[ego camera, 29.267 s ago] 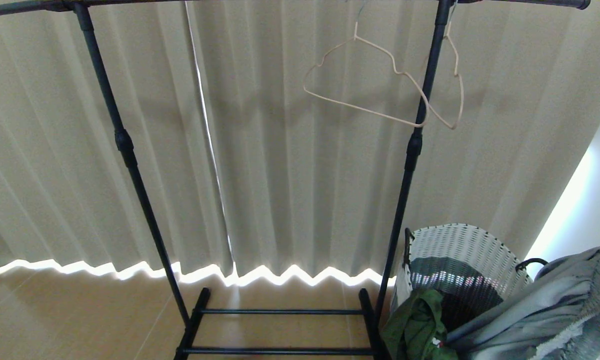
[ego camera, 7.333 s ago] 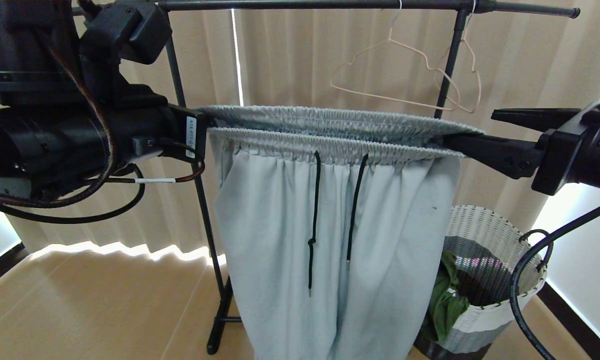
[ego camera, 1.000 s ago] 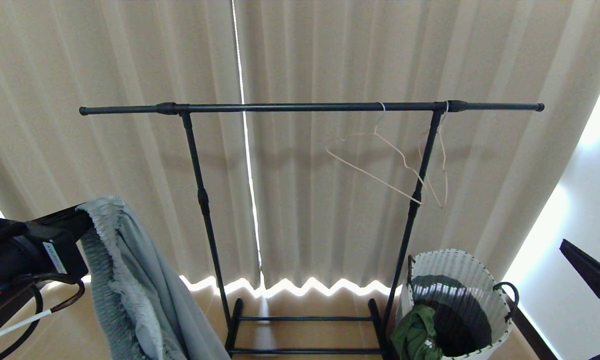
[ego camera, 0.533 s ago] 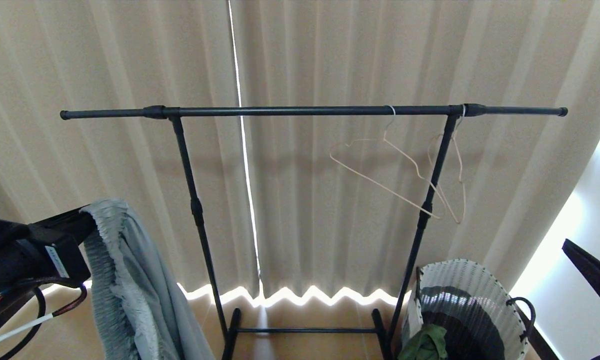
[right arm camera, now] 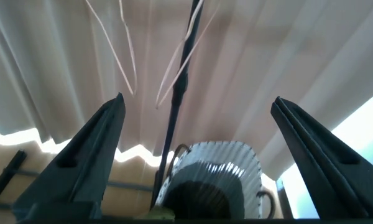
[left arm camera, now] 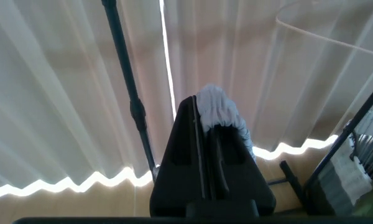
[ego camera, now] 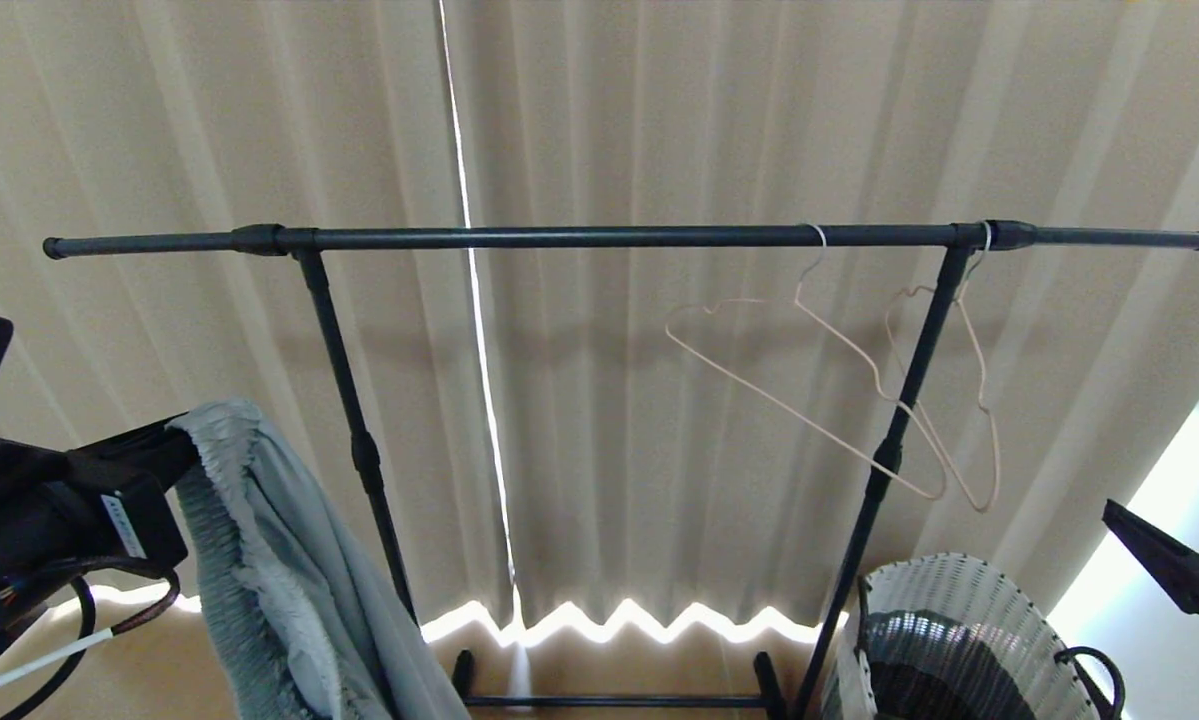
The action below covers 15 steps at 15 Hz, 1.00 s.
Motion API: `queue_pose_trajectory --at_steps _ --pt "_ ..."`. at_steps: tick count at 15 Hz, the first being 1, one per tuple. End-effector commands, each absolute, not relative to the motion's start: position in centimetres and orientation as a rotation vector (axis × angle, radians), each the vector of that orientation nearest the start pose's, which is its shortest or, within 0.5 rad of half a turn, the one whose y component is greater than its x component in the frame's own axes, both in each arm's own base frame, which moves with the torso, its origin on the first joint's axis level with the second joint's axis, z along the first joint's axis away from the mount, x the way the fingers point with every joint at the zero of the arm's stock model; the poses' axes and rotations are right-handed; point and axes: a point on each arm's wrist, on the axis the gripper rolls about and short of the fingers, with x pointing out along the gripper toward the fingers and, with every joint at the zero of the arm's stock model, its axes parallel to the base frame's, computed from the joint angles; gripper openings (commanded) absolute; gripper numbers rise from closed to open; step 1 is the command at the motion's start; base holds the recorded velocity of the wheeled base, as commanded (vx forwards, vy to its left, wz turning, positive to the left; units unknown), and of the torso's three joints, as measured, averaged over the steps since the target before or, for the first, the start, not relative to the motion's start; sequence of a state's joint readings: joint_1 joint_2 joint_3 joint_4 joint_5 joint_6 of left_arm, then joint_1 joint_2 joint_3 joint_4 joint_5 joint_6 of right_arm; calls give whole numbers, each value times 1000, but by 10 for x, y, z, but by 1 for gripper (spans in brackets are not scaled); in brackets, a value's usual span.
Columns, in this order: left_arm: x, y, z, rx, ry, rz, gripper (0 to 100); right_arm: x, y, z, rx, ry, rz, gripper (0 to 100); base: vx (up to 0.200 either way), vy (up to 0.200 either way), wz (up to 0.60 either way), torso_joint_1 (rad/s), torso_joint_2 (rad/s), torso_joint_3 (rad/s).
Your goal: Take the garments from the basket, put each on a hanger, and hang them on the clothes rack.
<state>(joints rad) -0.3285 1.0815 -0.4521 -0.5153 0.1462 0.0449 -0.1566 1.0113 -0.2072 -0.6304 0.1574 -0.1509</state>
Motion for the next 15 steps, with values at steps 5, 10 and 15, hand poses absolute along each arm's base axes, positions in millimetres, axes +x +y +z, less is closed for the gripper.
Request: queue_pose_trajectory --at_steps 5,10,15 --pt "158 -54 203 84 141 -215 0 178 -23 221 -39 331 21 100 0 0 0 0 0 0" --pt "162 -55 201 84 111 -210 0 253 -29 206 -41 545 -89 100 0 0 0 0 0 0" --pt "152 -52 209 73 60 -215 0 309 -4 190 15 590 -70 100 0 0 0 0 0 0"
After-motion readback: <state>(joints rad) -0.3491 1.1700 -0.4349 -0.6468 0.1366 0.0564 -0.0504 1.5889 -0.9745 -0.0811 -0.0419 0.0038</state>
